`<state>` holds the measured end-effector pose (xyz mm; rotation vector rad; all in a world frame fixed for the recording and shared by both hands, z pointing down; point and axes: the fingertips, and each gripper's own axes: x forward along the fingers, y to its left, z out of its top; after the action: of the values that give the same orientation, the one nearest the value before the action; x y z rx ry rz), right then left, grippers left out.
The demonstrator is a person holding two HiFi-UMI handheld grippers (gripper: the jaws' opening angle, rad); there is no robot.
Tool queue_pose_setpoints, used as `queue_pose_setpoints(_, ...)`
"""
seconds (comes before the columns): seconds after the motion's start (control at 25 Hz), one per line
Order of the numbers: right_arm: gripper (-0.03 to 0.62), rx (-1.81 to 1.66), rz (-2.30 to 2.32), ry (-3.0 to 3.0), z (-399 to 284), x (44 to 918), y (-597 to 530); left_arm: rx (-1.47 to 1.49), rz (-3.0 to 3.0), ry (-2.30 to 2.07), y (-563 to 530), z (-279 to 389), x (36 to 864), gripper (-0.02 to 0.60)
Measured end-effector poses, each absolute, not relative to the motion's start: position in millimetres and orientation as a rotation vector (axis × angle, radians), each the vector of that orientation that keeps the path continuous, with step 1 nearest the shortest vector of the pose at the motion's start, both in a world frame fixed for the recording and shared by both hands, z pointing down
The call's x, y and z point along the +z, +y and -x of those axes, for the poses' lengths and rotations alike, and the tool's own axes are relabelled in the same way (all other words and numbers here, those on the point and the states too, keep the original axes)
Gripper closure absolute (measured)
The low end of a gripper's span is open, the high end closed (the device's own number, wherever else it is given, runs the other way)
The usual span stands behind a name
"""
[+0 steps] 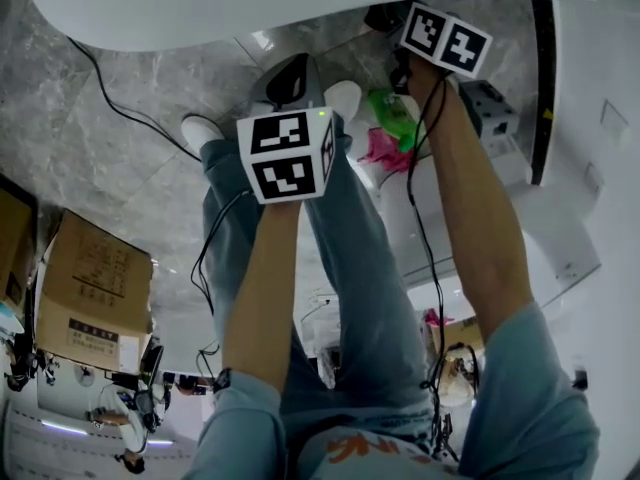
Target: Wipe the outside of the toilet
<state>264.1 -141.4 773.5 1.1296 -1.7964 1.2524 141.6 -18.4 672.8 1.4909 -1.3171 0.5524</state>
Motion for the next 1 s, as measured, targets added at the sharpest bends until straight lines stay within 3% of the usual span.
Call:
queue_pose_setpoints(0.48, 0.523, 1.372, -1.250, -1.723, -287, 723, -121, 0.553, -1.545, -1.289, -31, -165, 625, 0.588)
queue_pose_setpoints(1.0, 0.522, 1.394, -1.375, -1.771, -299, 631, -55, 0.568, -1.648, -1.333, -27, -124, 550, 0.588)
